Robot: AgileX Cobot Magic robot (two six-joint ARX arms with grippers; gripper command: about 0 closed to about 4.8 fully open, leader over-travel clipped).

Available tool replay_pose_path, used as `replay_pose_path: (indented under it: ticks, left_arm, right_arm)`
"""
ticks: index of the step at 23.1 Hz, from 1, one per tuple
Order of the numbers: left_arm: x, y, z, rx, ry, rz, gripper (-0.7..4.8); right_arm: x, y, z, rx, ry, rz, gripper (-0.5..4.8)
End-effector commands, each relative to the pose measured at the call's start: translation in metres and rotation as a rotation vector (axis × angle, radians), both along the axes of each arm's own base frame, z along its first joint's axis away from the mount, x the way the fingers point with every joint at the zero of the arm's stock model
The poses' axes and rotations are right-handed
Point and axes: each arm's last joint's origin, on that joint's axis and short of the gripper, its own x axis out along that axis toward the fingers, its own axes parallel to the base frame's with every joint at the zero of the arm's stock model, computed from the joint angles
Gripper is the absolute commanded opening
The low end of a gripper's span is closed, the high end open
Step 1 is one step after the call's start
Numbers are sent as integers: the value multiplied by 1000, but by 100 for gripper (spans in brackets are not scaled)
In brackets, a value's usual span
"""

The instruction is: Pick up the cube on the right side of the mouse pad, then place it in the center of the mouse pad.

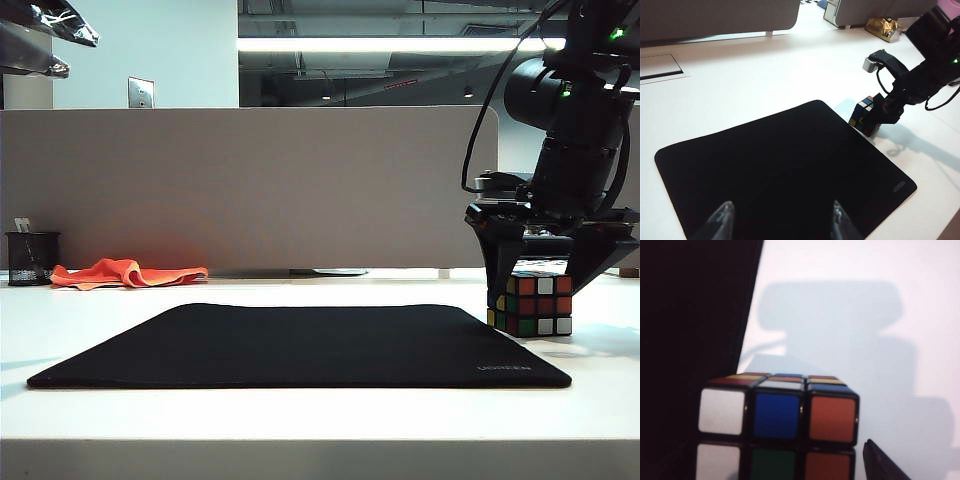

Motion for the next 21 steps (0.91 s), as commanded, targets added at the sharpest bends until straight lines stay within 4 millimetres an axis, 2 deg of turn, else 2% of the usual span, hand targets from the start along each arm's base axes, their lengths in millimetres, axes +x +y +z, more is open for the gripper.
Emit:
replay_pose_path:
  ticks: [1,4,6,7,9,14,15,17,18,21]
  left_arm:
    - [0,0,2,1,-7,-7,247]
    - [-1,0,2,1,-3,-8,247]
    - [-1,0,1,1,1,-8,247]
    - [-1,0,1,1,1,-8,247]
    - [-1,0,1,1,1,-8,247]
    - [-1,0,1,2,6,-8,247]
    - [-1,0,1,2,6,-8,246]
    - [-1,0,1,2,6,-8,246]
    - [-1,0,1,2,6,-8,246]
    - [-1,0,1,2,7,-8,246]
  right_arm:
    - [2,1,6,5,-32,6,479]
    - [2,1,6,5,-32,6,479]
    - [2,1,6,5,-32,6,455]
    - [2,1,6,6,-31,5,413]
    - [1,1,6,8,-29,6,388]
    - [0,0,5,4,-9,5,383]
    - [0,0,6,4,-10,5,369]
    - [0,0,6,4,-12,5,283]
    - [0,0,7,4,-15,5,264]
    - [2,1,9,6,-23,5,260]
